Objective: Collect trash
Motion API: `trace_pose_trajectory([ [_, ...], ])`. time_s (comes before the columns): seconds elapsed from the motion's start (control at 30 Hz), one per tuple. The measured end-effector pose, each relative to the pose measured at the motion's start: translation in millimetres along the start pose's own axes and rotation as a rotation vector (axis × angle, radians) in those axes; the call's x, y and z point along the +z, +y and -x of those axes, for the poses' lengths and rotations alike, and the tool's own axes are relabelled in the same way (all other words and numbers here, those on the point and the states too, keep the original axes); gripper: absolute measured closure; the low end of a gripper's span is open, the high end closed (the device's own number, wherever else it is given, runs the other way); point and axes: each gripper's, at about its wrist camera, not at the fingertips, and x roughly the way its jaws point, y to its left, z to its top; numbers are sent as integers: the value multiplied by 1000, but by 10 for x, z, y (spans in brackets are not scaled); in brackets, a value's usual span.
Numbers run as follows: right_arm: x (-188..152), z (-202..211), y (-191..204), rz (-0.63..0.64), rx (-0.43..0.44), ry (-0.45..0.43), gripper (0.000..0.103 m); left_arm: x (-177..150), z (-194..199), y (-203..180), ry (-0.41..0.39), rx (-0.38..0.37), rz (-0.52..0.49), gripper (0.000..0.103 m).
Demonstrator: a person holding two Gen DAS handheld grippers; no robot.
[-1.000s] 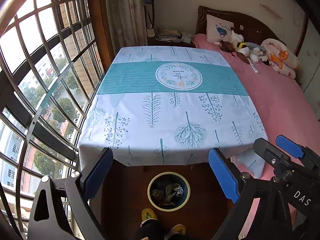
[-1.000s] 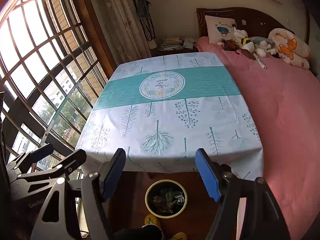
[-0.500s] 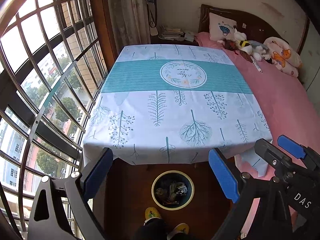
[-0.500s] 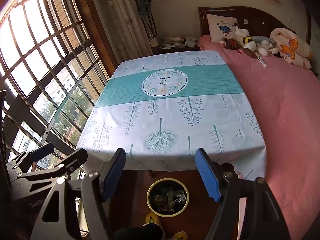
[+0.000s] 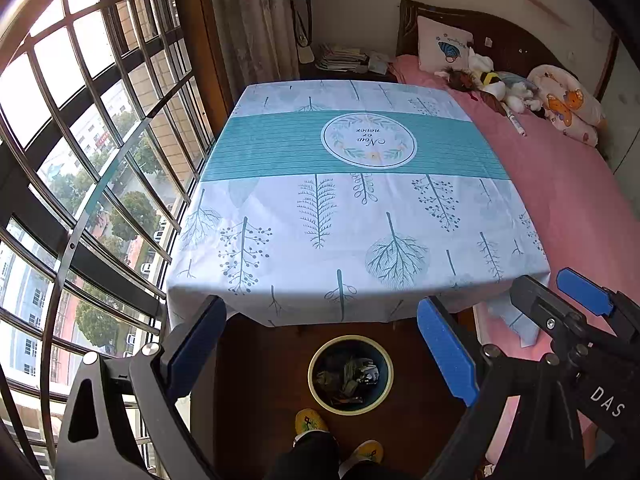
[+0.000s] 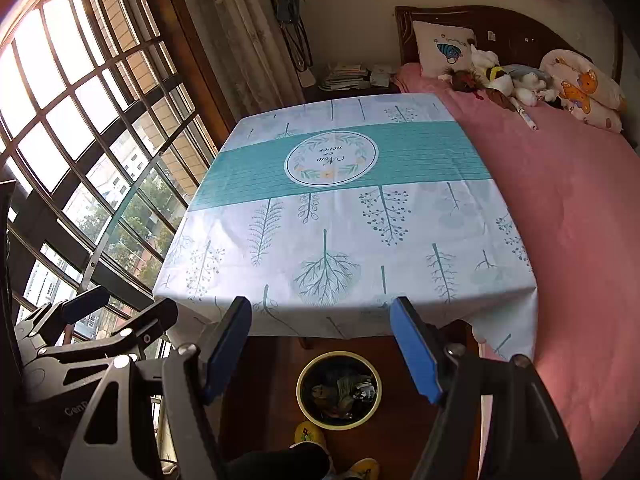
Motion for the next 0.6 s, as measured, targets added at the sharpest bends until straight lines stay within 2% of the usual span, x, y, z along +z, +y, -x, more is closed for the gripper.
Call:
trace_pose_trajectory([
  [0.6,96,-100,27,-30,-41,7,31,185,-98,76,4,-25,-22,8],
])
